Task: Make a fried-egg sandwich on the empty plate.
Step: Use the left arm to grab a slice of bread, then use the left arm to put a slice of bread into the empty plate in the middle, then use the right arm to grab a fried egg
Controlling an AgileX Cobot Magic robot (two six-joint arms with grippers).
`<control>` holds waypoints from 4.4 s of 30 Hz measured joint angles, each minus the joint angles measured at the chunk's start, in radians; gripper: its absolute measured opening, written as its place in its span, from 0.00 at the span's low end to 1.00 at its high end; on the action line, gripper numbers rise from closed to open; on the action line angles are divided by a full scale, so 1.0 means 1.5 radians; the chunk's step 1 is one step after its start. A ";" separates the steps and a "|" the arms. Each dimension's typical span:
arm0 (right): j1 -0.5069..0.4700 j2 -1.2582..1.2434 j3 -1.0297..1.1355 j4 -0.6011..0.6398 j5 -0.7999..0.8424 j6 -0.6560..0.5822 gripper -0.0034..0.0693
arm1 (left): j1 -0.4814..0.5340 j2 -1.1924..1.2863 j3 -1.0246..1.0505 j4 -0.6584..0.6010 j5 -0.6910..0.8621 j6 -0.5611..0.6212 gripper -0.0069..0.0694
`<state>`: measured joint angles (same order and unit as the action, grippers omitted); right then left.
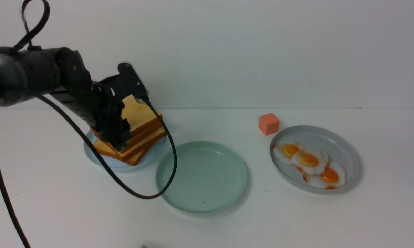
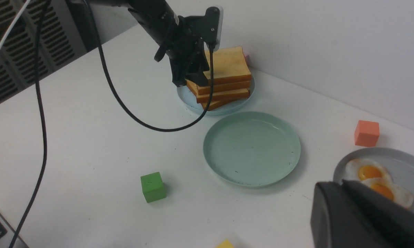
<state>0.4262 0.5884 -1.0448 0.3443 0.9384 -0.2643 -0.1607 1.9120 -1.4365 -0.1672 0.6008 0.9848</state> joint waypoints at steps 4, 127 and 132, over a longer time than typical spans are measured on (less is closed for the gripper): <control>0.000 0.000 0.000 0.000 -0.005 0.000 0.13 | 0.000 -0.005 0.000 -0.002 -0.019 -0.003 0.51; -0.088 0.517 -0.068 -0.113 -0.002 0.088 0.24 | -0.293 -0.759 0.247 0.031 0.196 -0.639 0.07; -0.062 0.616 -0.092 -0.147 -0.028 0.075 0.24 | -0.293 -0.859 0.342 0.005 0.153 -0.624 0.07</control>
<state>0.3326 1.5120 -1.1832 0.1231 0.8963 -0.1515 -0.5998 0.6243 -0.9242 -0.1599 0.8299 0.0486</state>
